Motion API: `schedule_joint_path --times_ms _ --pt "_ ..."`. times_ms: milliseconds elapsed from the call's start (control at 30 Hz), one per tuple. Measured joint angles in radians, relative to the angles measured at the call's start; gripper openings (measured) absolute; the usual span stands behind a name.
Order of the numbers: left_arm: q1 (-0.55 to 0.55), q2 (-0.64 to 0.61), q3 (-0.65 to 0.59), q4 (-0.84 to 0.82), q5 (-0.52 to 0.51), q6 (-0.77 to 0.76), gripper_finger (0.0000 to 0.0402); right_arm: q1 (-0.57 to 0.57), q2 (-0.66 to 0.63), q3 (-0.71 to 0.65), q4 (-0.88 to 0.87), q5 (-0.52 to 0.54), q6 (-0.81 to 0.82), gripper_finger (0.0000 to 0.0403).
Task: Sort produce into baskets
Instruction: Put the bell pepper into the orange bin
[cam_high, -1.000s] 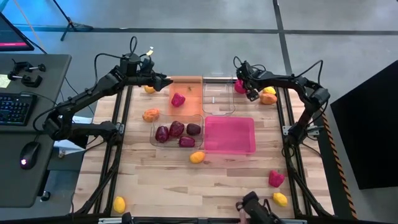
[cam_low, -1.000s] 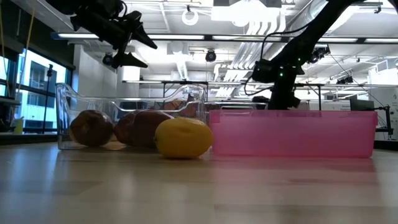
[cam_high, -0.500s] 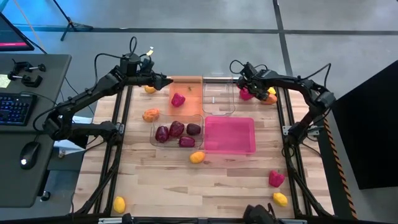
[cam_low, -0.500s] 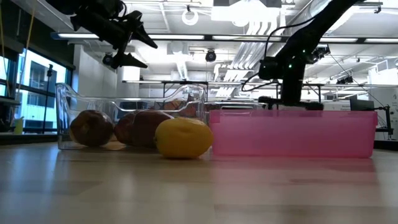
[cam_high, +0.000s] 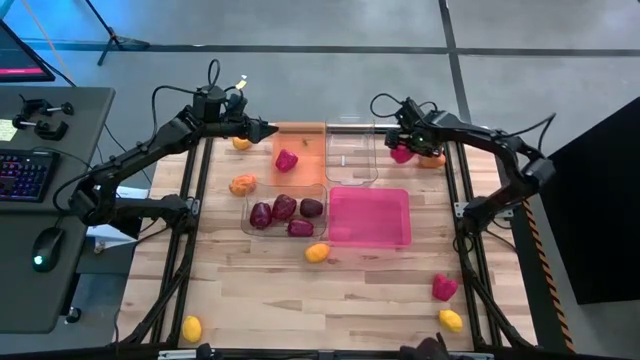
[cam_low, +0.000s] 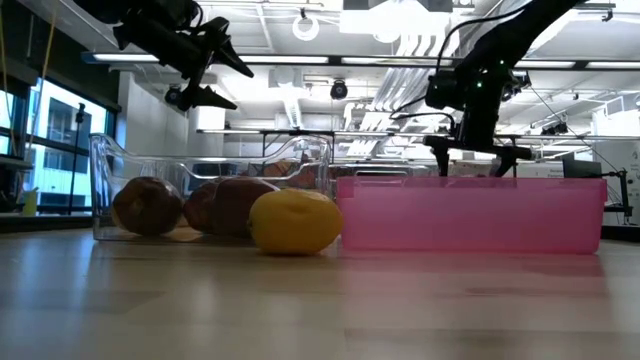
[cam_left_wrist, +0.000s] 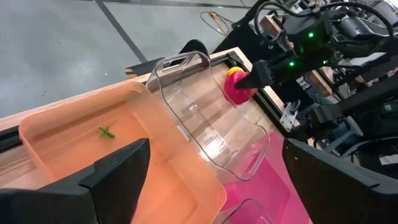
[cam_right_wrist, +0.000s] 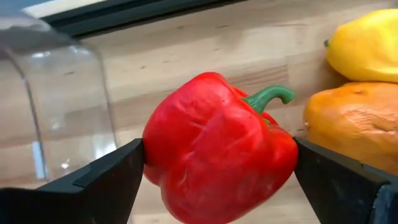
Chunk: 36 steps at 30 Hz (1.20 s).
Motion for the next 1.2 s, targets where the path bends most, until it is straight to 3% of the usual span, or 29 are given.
schedule_joint_path --times_ms 333,567,1000,1200 --pt "0.000 0.000 0.000 0.004 -0.006 0.001 0.0353 0.002 -0.120 0.002 0.124 0.010 -0.022 0.0376" --pt "0.001 0.000 0.000 0.075 -0.026 0.000 0.0353 0.062 -0.148 0.003 0.448 -0.133 -0.046 0.0376" --pt "0.000 0.001 0.000 0.222 -0.022 -0.011 0.0353 0.386 0.084 0.004 1.054 -0.193 -0.063 0.0376" --pt "0.000 0.001 0.000 0.359 0.104 -0.051 0.0353 0.473 0.199 0.004 1.143 -0.190 -0.123 0.0376"
